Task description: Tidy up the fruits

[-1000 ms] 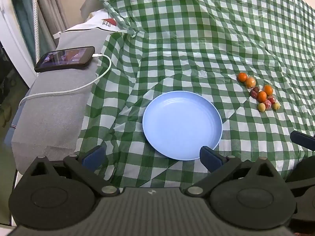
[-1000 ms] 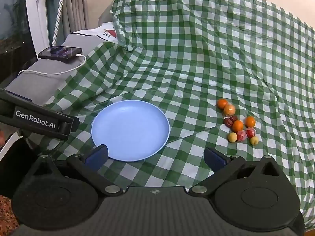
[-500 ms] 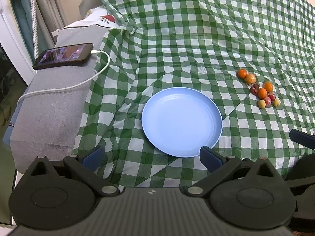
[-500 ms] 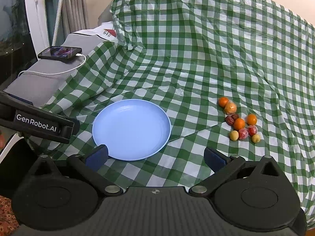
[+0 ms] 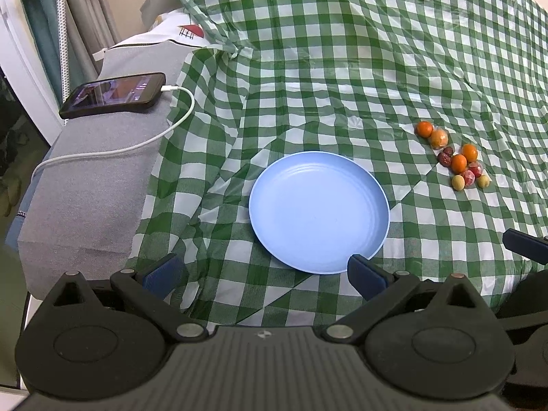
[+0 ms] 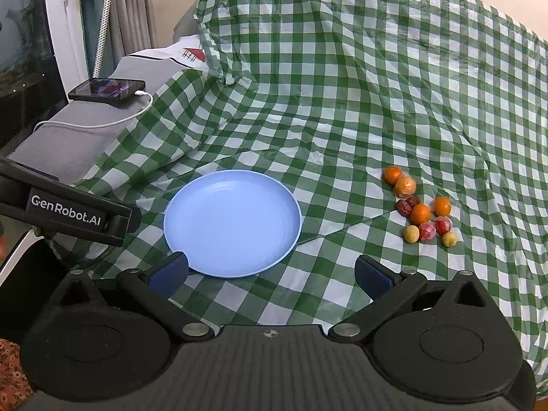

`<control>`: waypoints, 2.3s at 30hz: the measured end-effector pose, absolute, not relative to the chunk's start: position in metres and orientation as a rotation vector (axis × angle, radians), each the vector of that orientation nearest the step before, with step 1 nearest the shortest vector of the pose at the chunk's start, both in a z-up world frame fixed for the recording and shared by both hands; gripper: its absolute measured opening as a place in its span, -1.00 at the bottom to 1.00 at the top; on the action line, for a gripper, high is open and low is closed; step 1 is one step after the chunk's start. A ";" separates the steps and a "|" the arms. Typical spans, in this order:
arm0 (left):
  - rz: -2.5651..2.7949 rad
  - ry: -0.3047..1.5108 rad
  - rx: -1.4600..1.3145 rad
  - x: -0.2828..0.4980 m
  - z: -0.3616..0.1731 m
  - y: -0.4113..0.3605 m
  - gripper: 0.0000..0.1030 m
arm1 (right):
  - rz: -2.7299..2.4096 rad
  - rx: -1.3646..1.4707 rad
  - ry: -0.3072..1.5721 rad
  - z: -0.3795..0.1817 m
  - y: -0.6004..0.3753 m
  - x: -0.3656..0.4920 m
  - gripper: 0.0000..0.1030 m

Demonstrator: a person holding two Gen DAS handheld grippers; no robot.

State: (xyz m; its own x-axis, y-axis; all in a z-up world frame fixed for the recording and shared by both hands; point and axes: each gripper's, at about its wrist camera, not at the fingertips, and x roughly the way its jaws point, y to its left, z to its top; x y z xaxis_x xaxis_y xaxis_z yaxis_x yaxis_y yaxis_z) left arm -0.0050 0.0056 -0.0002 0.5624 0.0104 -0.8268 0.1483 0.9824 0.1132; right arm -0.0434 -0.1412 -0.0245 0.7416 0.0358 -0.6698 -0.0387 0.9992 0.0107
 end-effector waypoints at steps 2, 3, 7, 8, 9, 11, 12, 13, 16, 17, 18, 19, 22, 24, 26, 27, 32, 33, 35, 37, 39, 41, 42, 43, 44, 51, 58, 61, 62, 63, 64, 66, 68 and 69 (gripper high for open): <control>-0.080 0.972 0.181 -0.005 0.000 0.005 0.99 | 0.044 -0.004 0.737 -0.025 -0.141 -0.043 0.99; -0.079 0.972 0.181 -0.005 -0.001 0.005 0.99 | 0.046 -0.005 0.738 -0.025 -0.141 -0.043 0.99; -0.079 0.970 0.181 -0.006 -0.001 0.005 0.99 | 0.050 -0.007 0.738 -0.025 -0.140 -0.042 0.99; -0.080 0.970 0.181 -0.006 -0.001 0.005 0.99 | 0.048 -0.006 0.738 -0.025 -0.140 -0.042 0.99; -0.082 0.971 0.182 -0.006 -0.001 0.005 0.99 | 0.048 -0.006 0.739 -0.025 -0.140 -0.042 0.99; -0.090 0.972 0.184 -0.006 -0.001 0.005 0.99 | 0.051 -0.006 0.739 -0.025 -0.139 -0.042 0.99; -0.093 0.970 0.186 -0.007 -0.001 0.005 0.99 | 0.052 -0.007 0.739 -0.025 -0.139 -0.042 0.99; -0.098 0.967 0.188 -0.007 -0.001 0.004 0.99 | 0.054 -0.008 0.739 -0.025 -0.139 -0.042 0.99; -0.102 0.962 0.191 -0.008 -0.001 0.004 0.99 | 0.056 -0.008 0.740 -0.025 -0.139 -0.042 0.99; -0.101 0.962 0.192 -0.008 -0.001 0.004 0.99 | 0.056 -0.007 0.740 -0.025 -0.139 -0.042 0.99; -0.100 0.962 0.193 -0.008 -0.001 0.004 0.99 | 0.056 -0.007 0.740 -0.026 -0.139 -0.042 0.99; -0.099 0.962 0.194 -0.008 -0.001 0.004 0.99 | 0.054 -0.007 0.739 -0.025 -0.139 -0.042 0.99; -0.099 0.964 0.193 -0.007 -0.002 0.005 0.99 | 0.055 -0.006 0.740 -0.026 -0.139 -0.042 0.99; -0.098 0.964 0.195 -0.007 -0.002 0.005 0.99 | 0.059 -0.005 0.742 -0.027 -0.139 -0.042 0.99; -0.098 0.964 0.199 -0.007 -0.003 0.005 0.99 | 0.063 -0.003 0.745 -0.027 -0.139 -0.041 0.99; -0.097 0.964 0.200 -0.007 -0.003 0.005 0.99 | 0.065 -0.001 0.746 -0.028 -0.140 -0.041 0.99; -0.087 0.967 0.206 -0.006 -0.004 0.006 0.99 | 0.080 0.010 0.750 -0.030 -0.143 -0.039 0.99; -0.085 0.969 0.207 -0.006 -0.005 0.006 0.99 | 0.083 0.015 0.753 -0.031 -0.144 -0.039 0.99; -0.080 0.974 0.211 -0.005 -0.006 0.006 0.99 | 0.089 0.028 0.758 -0.033 -0.146 -0.038 0.99; -0.078 0.979 0.217 -0.005 -0.007 0.004 0.99 | 0.095 0.046 0.763 -0.037 -0.149 -0.037 0.99; -0.081 0.984 0.227 -0.004 -0.008 0.001 0.99 | 0.095 0.070 0.764 -0.040 -0.154 -0.035 0.99; -0.080 0.987 0.239 -0.003 -0.010 -0.002 0.99 | 0.073 0.096 0.754 -0.044 -0.161 -0.034 0.99; -0.080 0.988 0.245 -0.001 -0.011 -0.004 0.99 | 0.053 0.110 0.743 -0.046 -0.167 -0.032 0.99; -0.081 0.989 0.251 0.000 -0.012 -0.007 0.99 | 0.032 0.121 0.731 -0.048 -0.172 -0.031 0.99; -0.079 0.985 0.246 0.001 -0.012 -0.009 0.99 | 0.010 0.127 0.720 -0.050 -0.179 -0.030 0.99; -0.155 0.951 0.232 0.024 -0.015 -0.047 0.99 | -0.268 0.188 0.606 -0.075 -0.254 -0.015 0.99; -0.284 0.927 0.294 0.071 -0.040 -0.120 0.99 | -0.488 0.167 0.575 -0.117 -0.335 0.017 0.95; -0.322 0.949 0.303 0.095 -0.055 -0.150 0.99 | -0.499 0.128 0.621 -0.138 -0.362 0.039 0.56; -0.334 0.955 0.308 0.102 -0.060 -0.159 0.99 | -0.493 0.123 0.641 -0.145 -0.370 0.047 0.43; -0.342 0.962 0.314 0.110 -0.065 -0.168 0.99 | -0.483 0.120 0.661 -0.152 -0.377 0.055 0.37; -0.352 0.969 0.321 0.120 -0.071 -0.177 0.99 | -0.472 0.117 0.679 -0.159 -0.383 0.063 0.20; -0.364 0.980 0.337 0.132 -0.080 -0.192 0.99 | -0.439 0.117 0.711 -0.172 -0.393 0.077 0.06; -0.377 0.988 0.355 0.143 -0.089 -0.208 0.99 | -0.388 0.122 0.723 -0.182 -0.399 0.089 -0.07; -0.385 0.990 0.360 0.148 -0.093 -0.214 0.99 | -0.356 0.109 0.725 -0.187 -0.401 0.095 -0.09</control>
